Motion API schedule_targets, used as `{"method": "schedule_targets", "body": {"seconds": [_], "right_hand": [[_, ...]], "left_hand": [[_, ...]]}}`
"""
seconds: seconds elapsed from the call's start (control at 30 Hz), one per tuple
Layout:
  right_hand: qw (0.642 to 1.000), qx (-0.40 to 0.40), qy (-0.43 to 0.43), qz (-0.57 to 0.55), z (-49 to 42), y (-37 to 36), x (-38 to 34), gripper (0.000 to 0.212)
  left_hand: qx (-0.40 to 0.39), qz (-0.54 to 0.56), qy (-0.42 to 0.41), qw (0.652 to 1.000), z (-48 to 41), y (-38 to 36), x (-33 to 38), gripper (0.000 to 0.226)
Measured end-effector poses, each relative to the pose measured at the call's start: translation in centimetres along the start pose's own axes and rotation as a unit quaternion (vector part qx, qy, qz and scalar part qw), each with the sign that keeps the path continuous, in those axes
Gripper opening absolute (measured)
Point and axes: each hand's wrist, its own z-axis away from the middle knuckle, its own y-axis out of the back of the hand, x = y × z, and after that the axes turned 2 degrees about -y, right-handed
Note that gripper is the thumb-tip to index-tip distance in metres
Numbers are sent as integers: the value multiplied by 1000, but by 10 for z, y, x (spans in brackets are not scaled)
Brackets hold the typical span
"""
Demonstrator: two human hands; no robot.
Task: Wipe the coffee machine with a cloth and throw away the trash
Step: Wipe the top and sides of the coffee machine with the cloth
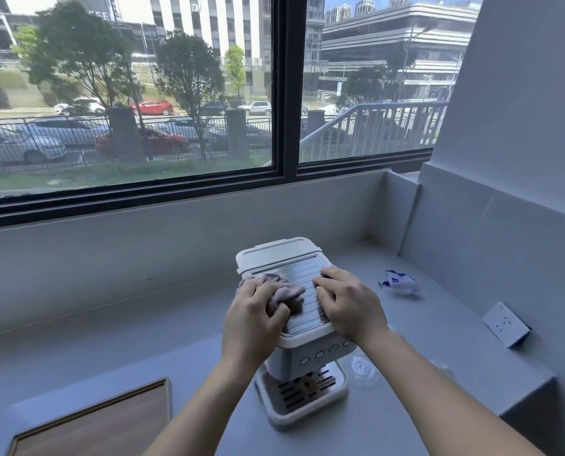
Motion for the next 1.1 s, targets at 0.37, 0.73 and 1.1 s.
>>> {"method": "schedule_targets", "body": {"seconds": [0.37, 0.73, 1.1], "right_hand": [[999, -11, -18, -39, -3, -3, 7, 30], [849, -77, -39, -522, 15, 39, 15, 34], [973, 8, 155, -173, 46, 22, 24, 45]], "left_hand": [[52, -126, -163, 977, 78, -15, 19, 39], [-20, -112, -18, 993, 52, -42, 89, 37], [31, 291, 155, 944, 16, -15, 91, 34]]}}
